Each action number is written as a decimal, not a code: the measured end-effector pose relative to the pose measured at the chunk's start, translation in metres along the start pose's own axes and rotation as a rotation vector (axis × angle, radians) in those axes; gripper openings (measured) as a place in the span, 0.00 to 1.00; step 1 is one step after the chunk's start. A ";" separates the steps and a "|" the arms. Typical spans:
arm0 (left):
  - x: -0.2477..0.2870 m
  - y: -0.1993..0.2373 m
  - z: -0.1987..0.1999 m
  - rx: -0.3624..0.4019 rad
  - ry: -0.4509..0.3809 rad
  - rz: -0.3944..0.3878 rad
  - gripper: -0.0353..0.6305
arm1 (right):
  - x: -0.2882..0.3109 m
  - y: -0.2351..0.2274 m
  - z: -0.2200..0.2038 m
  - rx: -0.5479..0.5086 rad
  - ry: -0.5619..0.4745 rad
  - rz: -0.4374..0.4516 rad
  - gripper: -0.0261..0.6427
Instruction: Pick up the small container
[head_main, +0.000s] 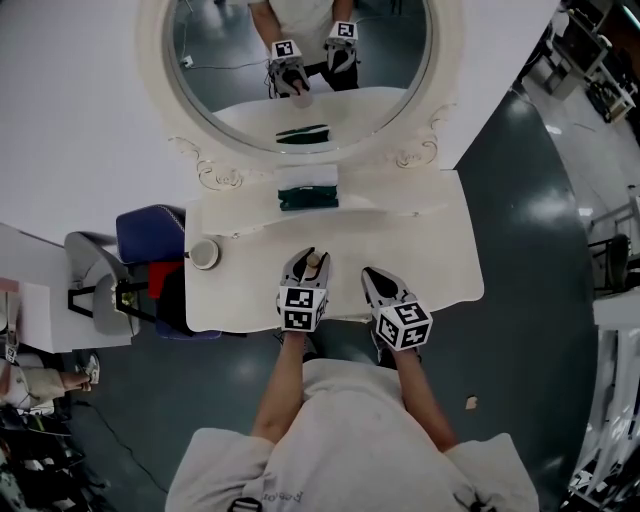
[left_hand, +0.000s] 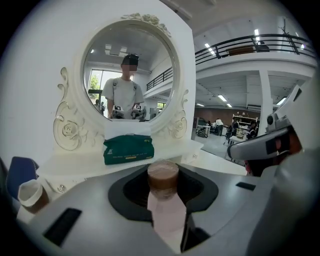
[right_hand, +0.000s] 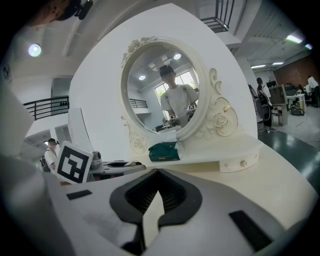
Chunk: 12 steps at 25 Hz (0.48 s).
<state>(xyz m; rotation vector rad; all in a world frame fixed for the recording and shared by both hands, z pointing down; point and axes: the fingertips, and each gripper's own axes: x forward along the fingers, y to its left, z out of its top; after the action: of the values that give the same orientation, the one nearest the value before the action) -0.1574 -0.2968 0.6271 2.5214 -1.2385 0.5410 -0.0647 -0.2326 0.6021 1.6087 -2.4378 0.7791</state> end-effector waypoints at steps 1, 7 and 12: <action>0.002 0.000 -0.004 -0.003 0.008 -0.001 0.26 | 0.000 0.001 -0.001 -0.003 0.003 0.000 0.06; 0.016 -0.002 -0.029 0.012 0.065 -0.018 0.26 | -0.004 -0.003 -0.001 0.003 -0.001 -0.014 0.06; 0.029 -0.009 -0.048 0.019 0.112 -0.041 0.26 | -0.010 -0.007 -0.008 -0.003 0.018 -0.028 0.06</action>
<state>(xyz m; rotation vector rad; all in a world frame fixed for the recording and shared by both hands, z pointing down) -0.1436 -0.2917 0.6823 2.4888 -1.1449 0.6777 -0.0553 -0.2226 0.6080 1.6245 -2.3972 0.7818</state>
